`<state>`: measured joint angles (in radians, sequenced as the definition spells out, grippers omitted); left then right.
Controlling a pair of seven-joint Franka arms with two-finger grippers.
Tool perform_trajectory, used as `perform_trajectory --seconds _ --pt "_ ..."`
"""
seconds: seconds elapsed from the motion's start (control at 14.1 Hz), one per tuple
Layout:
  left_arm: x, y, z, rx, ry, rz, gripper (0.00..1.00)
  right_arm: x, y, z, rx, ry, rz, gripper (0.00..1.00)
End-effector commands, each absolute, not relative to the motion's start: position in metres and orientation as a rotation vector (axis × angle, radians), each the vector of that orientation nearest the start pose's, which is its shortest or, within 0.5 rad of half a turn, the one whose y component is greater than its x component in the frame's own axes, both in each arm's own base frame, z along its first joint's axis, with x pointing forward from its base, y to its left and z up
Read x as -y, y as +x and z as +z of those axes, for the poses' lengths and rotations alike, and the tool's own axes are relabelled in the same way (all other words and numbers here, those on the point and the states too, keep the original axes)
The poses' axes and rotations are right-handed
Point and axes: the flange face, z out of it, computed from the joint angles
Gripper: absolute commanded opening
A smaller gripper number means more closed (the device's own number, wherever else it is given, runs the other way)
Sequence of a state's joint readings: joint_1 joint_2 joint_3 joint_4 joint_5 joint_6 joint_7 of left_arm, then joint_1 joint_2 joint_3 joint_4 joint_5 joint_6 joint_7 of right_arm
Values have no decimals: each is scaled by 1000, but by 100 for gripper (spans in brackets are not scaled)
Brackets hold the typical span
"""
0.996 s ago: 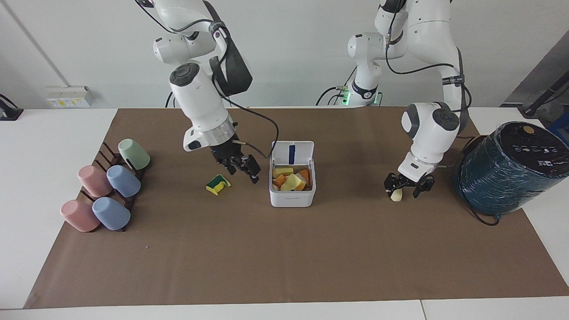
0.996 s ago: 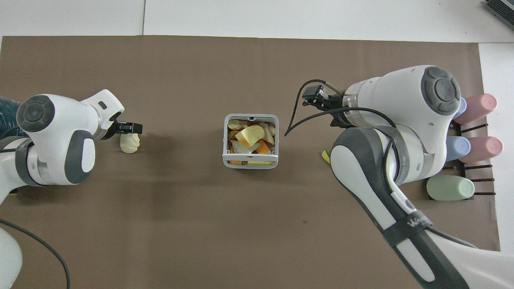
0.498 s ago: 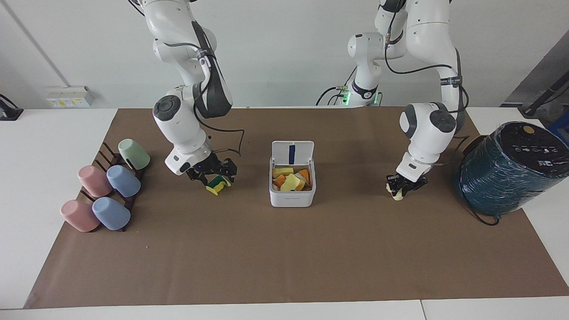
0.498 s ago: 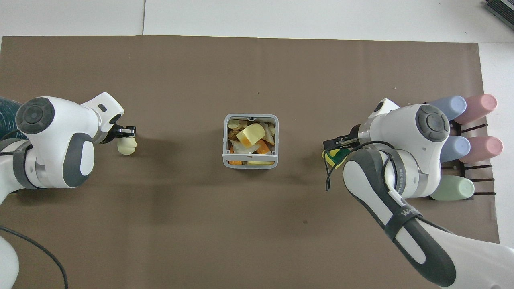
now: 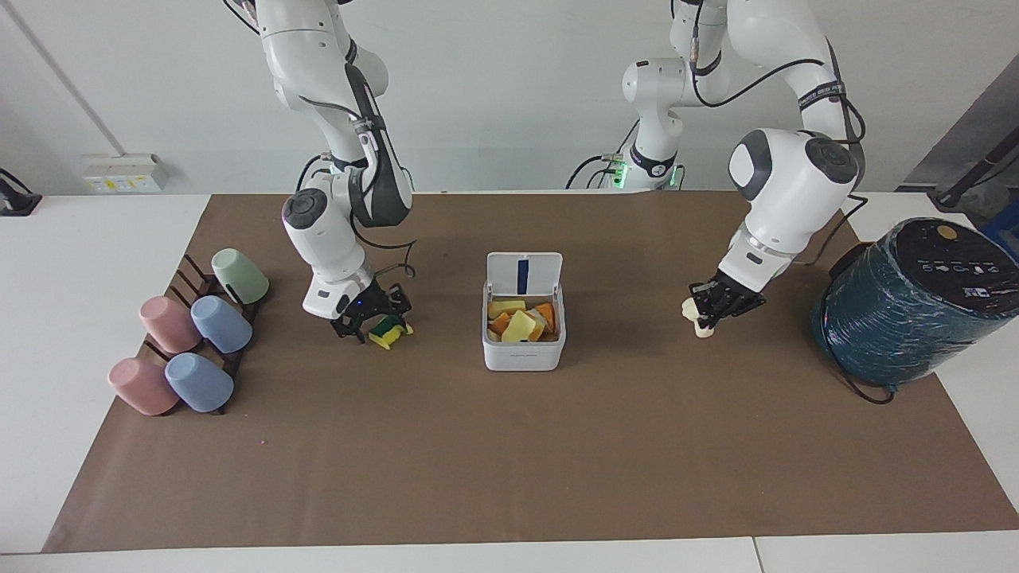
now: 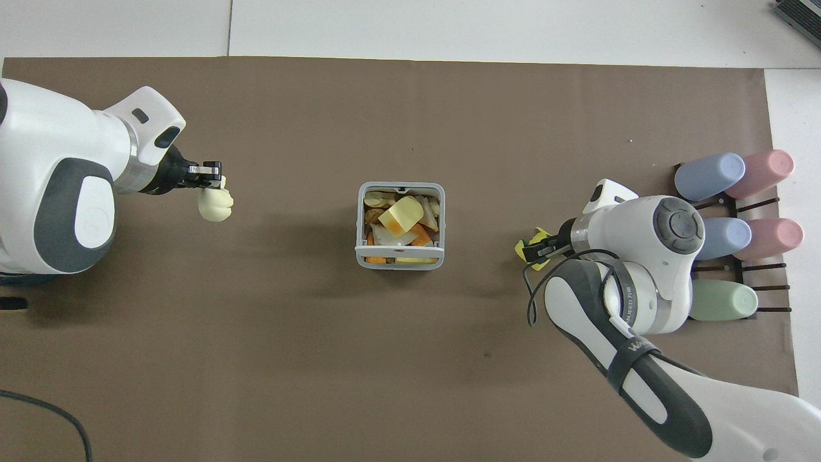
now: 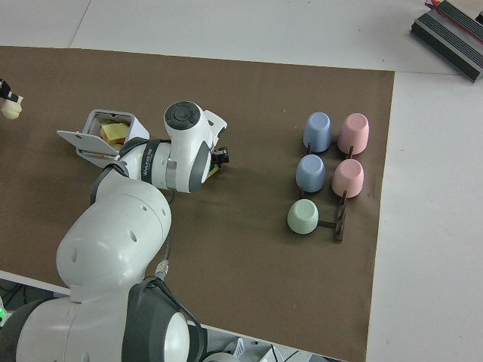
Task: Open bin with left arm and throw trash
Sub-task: 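Carry the paper to the bin while the right gripper lifts the sponge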
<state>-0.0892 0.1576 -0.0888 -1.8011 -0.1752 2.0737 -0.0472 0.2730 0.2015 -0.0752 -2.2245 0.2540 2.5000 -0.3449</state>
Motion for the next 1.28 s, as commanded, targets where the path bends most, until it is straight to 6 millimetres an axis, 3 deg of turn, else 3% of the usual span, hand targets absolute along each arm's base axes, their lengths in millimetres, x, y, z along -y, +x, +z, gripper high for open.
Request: perform_trajectory --seconds 0.0,0.21,0.36,0.57,0.64,0.78,0.85,0.92,1.0,1.21 --pt "153 611 486 -41 -3360 -121 0 -107 537 293 409 -2979 -127 0" --pt "215 598 491 -53 -3435 -152 0 -112 542 306 320 -2978 -88 0" --pt "249 593 490 65 -3482 -189 0 -108 546 338 276 -2964 -26 0" --pt "299 574 480 51 -3545 -138 0 -103 561 390 133 -2955 14 0" --pt "311 571 478 49 -3569 -151 0 -102 568 414 36 -2947 -12 0" --pt "333 570 467 47 -3599 -196 0 -113 577 439 -164 -2915 -41 0" --pt "339 569 468 37 -3605 -235 29 -118 581 443 -216 -2895 -46 0" --pt "342 568 469 29 -3605 -244 88 -120 582 446 -247 -2863 -45 0" --pt "344 565 467 17 -3599 -224 100 -121 583 449 -267 -2834 -43 0" --pt "349 555 471 -14 -3595 -150 100 -123 583 450 -273 -2824 -48 0"
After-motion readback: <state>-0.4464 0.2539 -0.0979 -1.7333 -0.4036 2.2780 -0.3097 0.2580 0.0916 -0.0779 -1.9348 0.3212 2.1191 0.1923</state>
